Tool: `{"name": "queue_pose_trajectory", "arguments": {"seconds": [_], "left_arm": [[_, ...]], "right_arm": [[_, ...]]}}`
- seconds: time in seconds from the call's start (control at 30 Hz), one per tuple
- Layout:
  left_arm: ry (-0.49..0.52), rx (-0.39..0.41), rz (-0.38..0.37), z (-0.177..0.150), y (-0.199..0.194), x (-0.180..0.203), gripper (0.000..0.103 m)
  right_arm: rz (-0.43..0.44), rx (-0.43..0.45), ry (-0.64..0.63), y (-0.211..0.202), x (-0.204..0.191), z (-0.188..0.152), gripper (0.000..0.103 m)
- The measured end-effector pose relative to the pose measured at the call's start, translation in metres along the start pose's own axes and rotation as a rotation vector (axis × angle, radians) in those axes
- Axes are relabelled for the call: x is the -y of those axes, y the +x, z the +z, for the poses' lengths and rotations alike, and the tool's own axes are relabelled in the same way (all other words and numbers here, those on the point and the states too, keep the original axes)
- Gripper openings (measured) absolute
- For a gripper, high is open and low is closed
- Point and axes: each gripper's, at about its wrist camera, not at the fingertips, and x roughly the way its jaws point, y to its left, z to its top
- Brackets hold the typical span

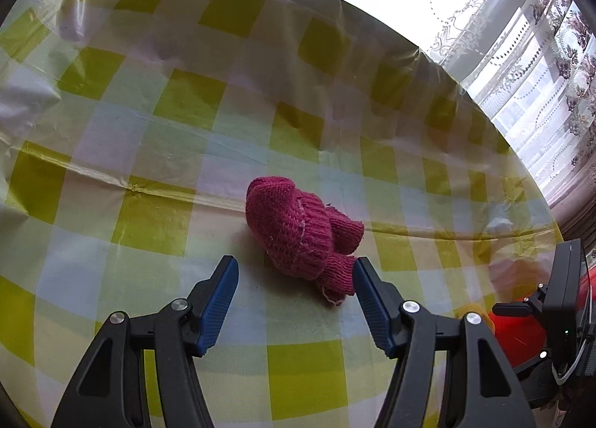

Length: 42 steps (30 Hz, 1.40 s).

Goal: Organize soft objects
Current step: 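Grasp the pink knit mitten with the left tool while the right tool grasps the yellow sponge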

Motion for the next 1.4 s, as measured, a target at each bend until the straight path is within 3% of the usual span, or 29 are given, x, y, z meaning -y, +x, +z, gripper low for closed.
{"name": "queue_pose_trajectory", "arguments": {"seconds": [0.23,0.3,0.33,0.43,0.47,0.67,0.87,1.23,1.3,1.4], "left_arm": [[-0.010,-0.010,0.012,0.016,0.024,-0.003,0.065],[-0.010,-0.023,0.018,0.017,0.031,-0.005,0.057],[-0.007,-0.031,0.016,0.017,0.033,-0.006,0.041],[0.006,-0.032,0.018,0.015,0.032,-0.005,0.034],[0.014,-0.029,0.022,0.014,0.029,-0.005,0.033],[0.027,-0.024,0.024,0.005,0.009,-0.003,0.031],[0.075,-0.050,0.022,-0.027,-0.021,0.008,0.031],[0.168,-0.133,0.020,-0.126,-0.076,0.039,0.031],[0.167,-0.149,0.035,-0.143,-0.083,0.040,0.032],[0.142,-0.156,0.037,-0.158,-0.092,0.035,0.034]], "right_arm": [[0.057,0.007,0.096,0.012,0.010,0.004,0.089],[0.055,0.028,0.108,0.011,0.011,0.003,0.087],[0.062,0.039,0.115,0.011,0.012,0.003,0.085],[0.131,0.067,0.157,0.007,0.012,-0.001,0.065],[0.141,0.080,0.162,0.005,0.011,-0.004,0.060],[0.179,0.195,0.218,-0.013,-0.009,-0.031,0.058],[0.173,0.300,0.294,-0.024,-0.041,-0.079,0.058],[0.251,0.429,0.381,-0.037,-0.088,-0.144,0.063],[0.251,0.442,0.384,-0.036,-0.092,-0.148,0.066],[0.251,0.449,0.370,-0.030,-0.093,-0.147,0.081]]}}
